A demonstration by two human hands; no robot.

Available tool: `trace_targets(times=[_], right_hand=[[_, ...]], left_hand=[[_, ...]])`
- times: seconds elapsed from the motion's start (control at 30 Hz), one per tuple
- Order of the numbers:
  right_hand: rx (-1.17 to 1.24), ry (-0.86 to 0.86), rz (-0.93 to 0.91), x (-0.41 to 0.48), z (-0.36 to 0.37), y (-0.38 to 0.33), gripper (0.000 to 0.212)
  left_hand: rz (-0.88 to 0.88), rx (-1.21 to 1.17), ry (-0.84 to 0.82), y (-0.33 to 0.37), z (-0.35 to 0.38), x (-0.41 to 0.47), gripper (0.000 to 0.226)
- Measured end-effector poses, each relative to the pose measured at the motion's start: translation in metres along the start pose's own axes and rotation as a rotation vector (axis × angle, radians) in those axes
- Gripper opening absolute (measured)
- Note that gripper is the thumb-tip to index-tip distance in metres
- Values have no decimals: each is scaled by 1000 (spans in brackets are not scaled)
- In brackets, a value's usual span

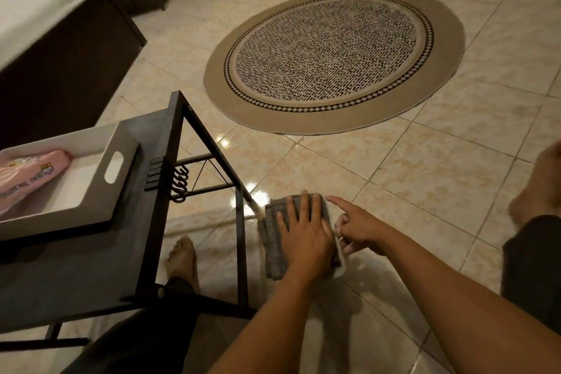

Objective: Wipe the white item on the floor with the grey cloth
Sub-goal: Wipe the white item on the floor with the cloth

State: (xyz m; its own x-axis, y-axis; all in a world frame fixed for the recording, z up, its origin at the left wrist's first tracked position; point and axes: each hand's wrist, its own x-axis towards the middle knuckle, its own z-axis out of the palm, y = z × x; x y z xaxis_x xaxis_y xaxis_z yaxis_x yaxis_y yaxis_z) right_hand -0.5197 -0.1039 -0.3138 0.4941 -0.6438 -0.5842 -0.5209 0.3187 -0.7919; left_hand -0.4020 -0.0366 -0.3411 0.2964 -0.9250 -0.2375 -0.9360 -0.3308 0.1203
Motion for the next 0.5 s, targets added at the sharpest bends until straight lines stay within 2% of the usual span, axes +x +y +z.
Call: trace_targets(times=[0.1, 0.17, 0.3, 0.4, 0.5], right_hand=[[-12, 3, -7, 1, 3, -3, 83], [-3, 3, -5, 2, 3, -4, 85], [14, -6, -3, 5, 0, -2, 86], [-4, 0, -2, 3, -2, 1, 85], [-13, 22, -11, 0, -2, 3, 83]], left_hand=[[-57, -27, 10, -24, -6, 7, 65], [-79, -60, 34, -32, -1, -10, 76], [-13, -53, 2, -9, 21, -51, 80], [7, -58, 86, 11, 27, -39, 69], [-6, -49, 24, 9, 11, -7, 78]])
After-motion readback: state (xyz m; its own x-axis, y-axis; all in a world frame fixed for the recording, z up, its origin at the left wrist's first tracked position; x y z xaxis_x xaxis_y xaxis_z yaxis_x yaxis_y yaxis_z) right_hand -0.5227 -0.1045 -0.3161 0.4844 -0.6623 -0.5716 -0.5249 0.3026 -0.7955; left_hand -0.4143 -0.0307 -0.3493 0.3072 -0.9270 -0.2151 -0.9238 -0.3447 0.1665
